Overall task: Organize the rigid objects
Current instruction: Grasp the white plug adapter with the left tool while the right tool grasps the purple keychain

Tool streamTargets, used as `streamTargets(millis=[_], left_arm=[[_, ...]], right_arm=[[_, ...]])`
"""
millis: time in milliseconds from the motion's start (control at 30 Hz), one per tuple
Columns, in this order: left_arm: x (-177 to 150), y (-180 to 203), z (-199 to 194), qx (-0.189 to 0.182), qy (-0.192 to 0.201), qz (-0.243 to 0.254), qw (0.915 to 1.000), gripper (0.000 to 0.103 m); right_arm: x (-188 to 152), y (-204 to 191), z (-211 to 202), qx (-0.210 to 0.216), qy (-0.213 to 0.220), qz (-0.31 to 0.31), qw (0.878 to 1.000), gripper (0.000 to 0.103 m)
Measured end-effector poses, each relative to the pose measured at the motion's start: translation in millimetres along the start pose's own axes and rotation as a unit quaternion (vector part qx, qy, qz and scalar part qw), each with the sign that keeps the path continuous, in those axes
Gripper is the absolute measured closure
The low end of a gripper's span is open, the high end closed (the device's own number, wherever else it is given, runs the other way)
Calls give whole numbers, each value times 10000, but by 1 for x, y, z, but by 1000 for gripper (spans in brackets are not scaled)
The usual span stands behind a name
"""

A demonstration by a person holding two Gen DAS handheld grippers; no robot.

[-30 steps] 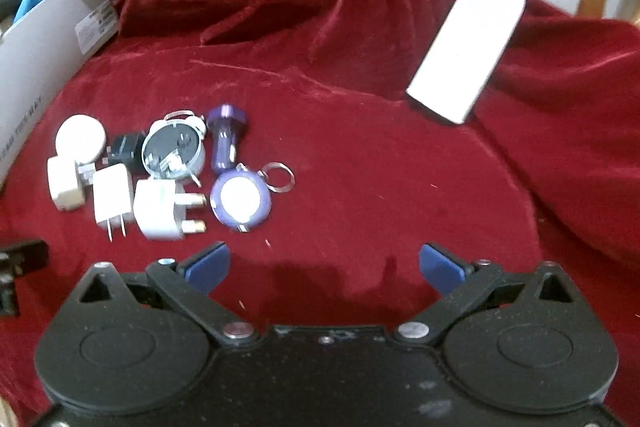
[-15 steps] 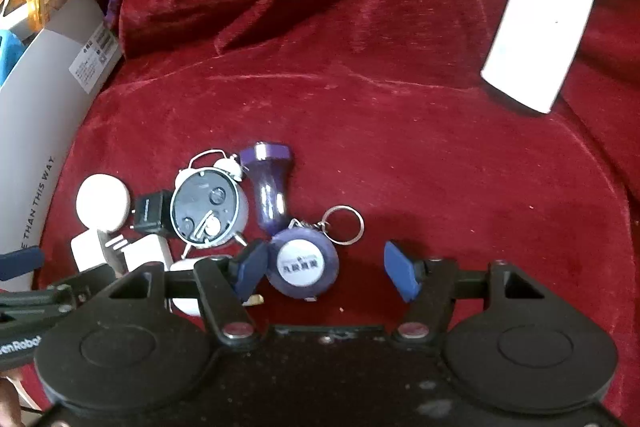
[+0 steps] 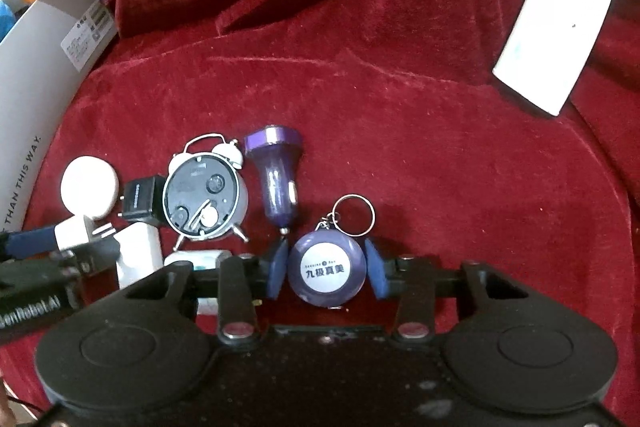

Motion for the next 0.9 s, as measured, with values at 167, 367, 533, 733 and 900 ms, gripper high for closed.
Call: streamTargets(millis=[167, 367, 533, 733, 900], left_arm=[[-13, -1, -8, 122, -12, 115, 9999, 59], [-54, 1, -28, -126, -216, 255, 9994, 59], [-89, 3, -36, -225, -431, 327, 9983, 59], [-86, 5, -35, -92, -366, 312, 9988, 59], [-84, 7, -24, 36, -409, 350, 9985, 56]], right_arm=[[-20, 8, -12, 5, -89, 17, 10000, 62], [-72, 20, -31, 57, -308, 41, 9995, 62], [-110, 27, -47, 299, -467, 254, 9981, 62], [-123, 25, -50, 246, -455, 304, 9982, 61], [-123, 27, -51, 193, -433, 275, 9985, 60]])
Point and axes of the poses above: each gripper's, at about its wrist camera, not at the fingertips, and z roughly the way its jaws point, y to its right, x to its top, the point moved 10 cm from there along z, roughly the way its jaws point, and after that the axes turned 1 degree about y, right-handed, at the moved point
